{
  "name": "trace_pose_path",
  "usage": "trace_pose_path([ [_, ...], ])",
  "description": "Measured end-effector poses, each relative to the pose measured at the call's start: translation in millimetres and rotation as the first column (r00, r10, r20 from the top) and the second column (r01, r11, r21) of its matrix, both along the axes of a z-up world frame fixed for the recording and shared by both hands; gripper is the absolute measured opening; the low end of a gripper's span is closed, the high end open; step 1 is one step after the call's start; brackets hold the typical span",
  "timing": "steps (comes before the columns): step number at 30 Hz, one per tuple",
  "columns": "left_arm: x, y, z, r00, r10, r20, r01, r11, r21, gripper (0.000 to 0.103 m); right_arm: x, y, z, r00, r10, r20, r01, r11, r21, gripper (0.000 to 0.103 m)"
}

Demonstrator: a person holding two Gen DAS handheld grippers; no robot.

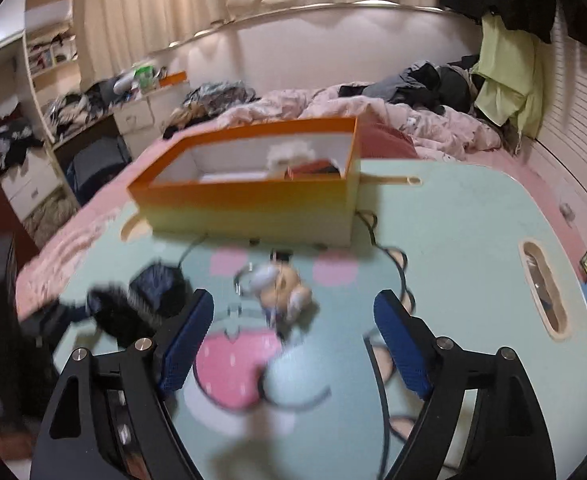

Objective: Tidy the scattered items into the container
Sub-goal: 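Lower the figurine onto the table beside the black cloth, open right gripper, then move the left gripper over the orange box toward the white pompom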

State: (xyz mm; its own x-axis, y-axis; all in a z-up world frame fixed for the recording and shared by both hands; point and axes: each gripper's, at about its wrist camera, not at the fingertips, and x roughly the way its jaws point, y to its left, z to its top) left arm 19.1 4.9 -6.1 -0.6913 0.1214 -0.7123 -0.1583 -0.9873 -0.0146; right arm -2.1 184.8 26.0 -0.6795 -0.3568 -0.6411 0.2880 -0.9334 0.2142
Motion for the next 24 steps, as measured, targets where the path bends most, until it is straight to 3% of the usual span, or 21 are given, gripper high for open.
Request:
trace_pose_path([
  [7, 0.0, -0.6, 0.1, 1.000, -0.002, 0.000, 0.002, 1.000, -0.002, 0.103, 11.4, 4.1, -25.0, 0.995, -0.095, 0.037, 0.091, 0.991, 0.094, 0.083],
  [9, 0.3, -1.6, 0.2, 1.000, -0.001, 0.000, 0.001, 1.000, -0.002, 0.103, 4.4, 2.1, -28.3, 0.992, -0.123, 0.040, 0.116, 0.981, 0.156, 0.087],
  [12, 1.1, -2.3, -0.1, 1.000, 0.011, 0.000, -0.011, 1.000, -0.002, 0.103, -0.4, 1.8, -32.6, 0.991, -0.126, 0.051, 0.115, 0.978, 0.172, 0.103],
  [14, 2.6, -5.7, -0.3, 1.000, 0.030, -0.001, -0.030, 1.000, 0.005, 0.103, 0.0, 2.7, -33.2, 0.991, -0.125, 0.050, 0.115, 0.978, 0.172, 0.103],
  [18, -0.4, -13.1, 7.0, 1.000, 0.024, -0.002, -0.024, 0.998, 0.051, 0.103, 0.8, 4.5, -33.3, 0.991, -0.123, 0.048, 0.114, 0.980, 0.166, 0.103],
  [21, -3.4, -14.2, 29.0, 0.999, 0.030, -0.026, -0.028, 0.997, 0.072, 0.103, 2.8, 5.1, -33.4, 0.991, -0.122, 0.048, 0.113, 0.980, 0.164, 0.103],
  [24, -17.2, -19.1, 56.5, 0.999, 0.039, -0.009, -0.036, 0.984, 0.176, 0.103, 2.7, 4.6, -33.6, 0.992, -0.119, 0.048, 0.110, 0.980, 0.164, 0.103],
])
